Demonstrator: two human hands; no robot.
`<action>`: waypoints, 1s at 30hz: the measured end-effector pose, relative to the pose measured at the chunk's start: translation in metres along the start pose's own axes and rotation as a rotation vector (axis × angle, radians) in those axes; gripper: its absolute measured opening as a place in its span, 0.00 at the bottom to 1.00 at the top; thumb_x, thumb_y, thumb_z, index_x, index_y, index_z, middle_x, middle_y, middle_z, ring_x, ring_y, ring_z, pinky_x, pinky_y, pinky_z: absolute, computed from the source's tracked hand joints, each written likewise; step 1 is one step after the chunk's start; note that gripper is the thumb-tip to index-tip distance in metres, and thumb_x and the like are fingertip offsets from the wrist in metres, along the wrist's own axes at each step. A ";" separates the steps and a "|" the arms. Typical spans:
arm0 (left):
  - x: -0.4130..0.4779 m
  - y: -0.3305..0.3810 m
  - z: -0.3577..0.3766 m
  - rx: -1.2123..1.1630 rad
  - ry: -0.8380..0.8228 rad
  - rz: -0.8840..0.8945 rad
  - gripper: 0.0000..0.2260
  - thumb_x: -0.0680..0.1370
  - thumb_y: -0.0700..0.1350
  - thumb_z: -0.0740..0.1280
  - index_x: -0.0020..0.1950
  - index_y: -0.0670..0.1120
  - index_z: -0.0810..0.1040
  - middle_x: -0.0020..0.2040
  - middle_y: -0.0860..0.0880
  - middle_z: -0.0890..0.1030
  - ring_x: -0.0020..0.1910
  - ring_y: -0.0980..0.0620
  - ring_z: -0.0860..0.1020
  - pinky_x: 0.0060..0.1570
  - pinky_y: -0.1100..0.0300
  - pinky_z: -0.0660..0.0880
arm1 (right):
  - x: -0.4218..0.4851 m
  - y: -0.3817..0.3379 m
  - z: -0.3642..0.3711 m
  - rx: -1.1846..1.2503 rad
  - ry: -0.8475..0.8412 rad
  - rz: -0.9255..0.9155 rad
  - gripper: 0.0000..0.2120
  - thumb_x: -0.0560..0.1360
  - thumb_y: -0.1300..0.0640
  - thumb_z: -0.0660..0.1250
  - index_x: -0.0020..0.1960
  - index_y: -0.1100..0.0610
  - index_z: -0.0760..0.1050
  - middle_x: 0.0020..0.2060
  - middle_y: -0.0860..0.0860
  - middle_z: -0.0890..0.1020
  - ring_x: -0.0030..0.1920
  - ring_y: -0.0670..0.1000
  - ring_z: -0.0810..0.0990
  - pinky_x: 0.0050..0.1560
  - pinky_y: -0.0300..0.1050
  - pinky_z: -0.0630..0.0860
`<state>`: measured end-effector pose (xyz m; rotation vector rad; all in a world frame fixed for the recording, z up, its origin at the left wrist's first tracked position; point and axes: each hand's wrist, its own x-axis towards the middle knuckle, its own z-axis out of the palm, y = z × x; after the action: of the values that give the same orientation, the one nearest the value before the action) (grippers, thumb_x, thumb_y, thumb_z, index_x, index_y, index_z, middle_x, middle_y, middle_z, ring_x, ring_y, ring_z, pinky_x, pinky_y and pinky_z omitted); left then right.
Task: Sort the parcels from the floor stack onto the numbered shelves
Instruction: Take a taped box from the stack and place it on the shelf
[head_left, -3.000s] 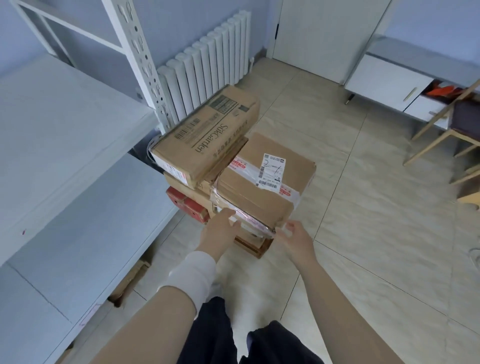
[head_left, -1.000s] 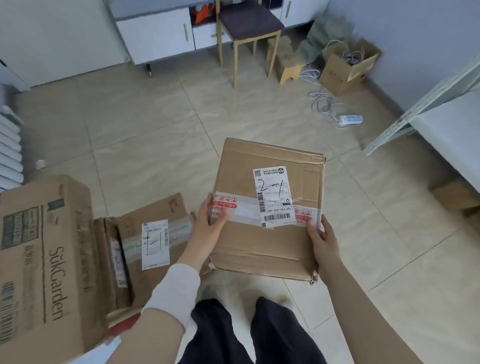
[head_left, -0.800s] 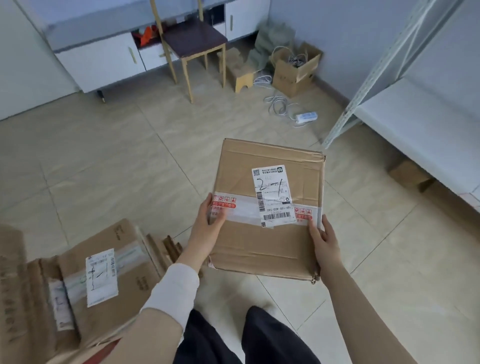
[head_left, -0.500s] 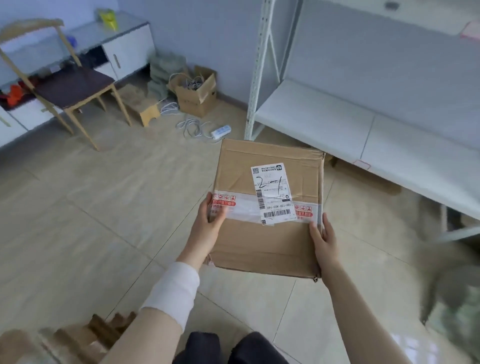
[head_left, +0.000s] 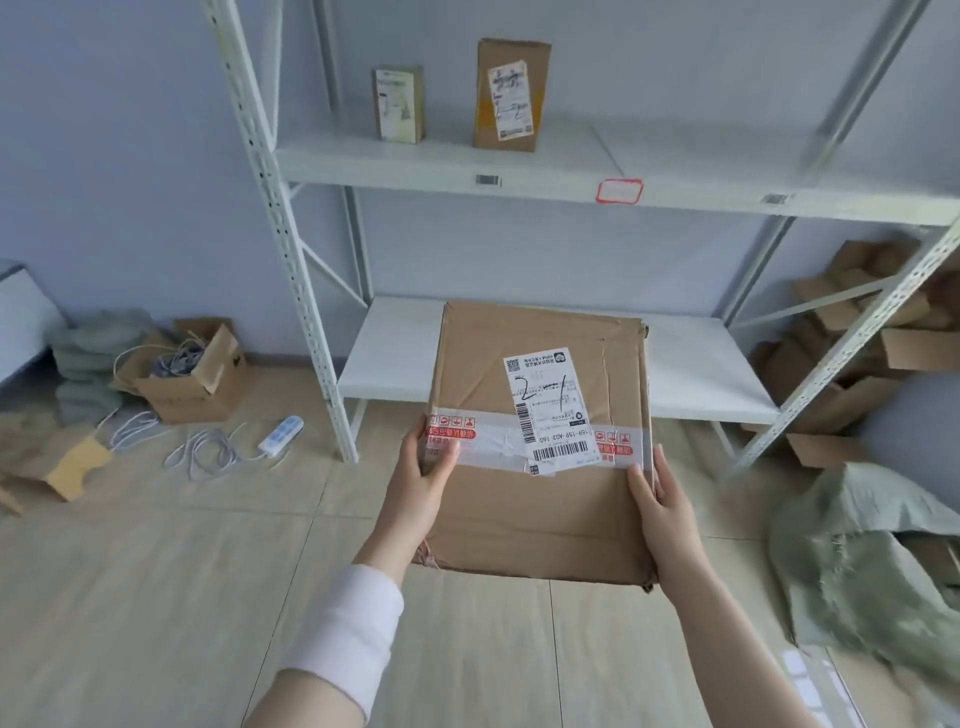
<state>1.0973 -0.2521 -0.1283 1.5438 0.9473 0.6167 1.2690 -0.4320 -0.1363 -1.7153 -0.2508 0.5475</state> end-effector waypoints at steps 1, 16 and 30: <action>0.013 0.010 0.005 0.010 -0.018 0.019 0.21 0.78 0.54 0.62 0.70 0.52 0.65 0.55 0.59 0.75 0.60 0.55 0.73 0.49 0.66 0.67 | 0.009 -0.008 -0.001 0.003 0.025 -0.011 0.26 0.79 0.49 0.61 0.75 0.46 0.58 0.69 0.48 0.71 0.66 0.48 0.72 0.65 0.46 0.69; 0.174 0.196 0.130 -0.027 -0.110 0.343 0.26 0.79 0.54 0.61 0.75 0.51 0.59 0.69 0.53 0.70 0.69 0.53 0.68 0.60 0.63 0.62 | 0.178 -0.167 -0.078 0.113 0.171 -0.293 0.26 0.79 0.49 0.60 0.75 0.46 0.57 0.69 0.49 0.71 0.68 0.50 0.70 0.68 0.50 0.68; 0.262 0.400 0.191 -0.071 0.025 0.670 0.26 0.78 0.55 0.61 0.75 0.54 0.59 0.70 0.55 0.70 0.70 0.54 0.67 0.60 0.63 0.62 | 0.293 -0.361 -0.130 0.221 0.174 -0.600 0.26 0.79 0.48 0.59 0.75 0.44 0.57 0.67 0.44 0.70 0.64 0.46 0.71 0.67 0.47 0.68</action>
<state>1.4849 -0.1401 0.1925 1.7900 0.3987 1.1245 1.6327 -0.3314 0.1655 -1.3710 -0.5352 -0.0177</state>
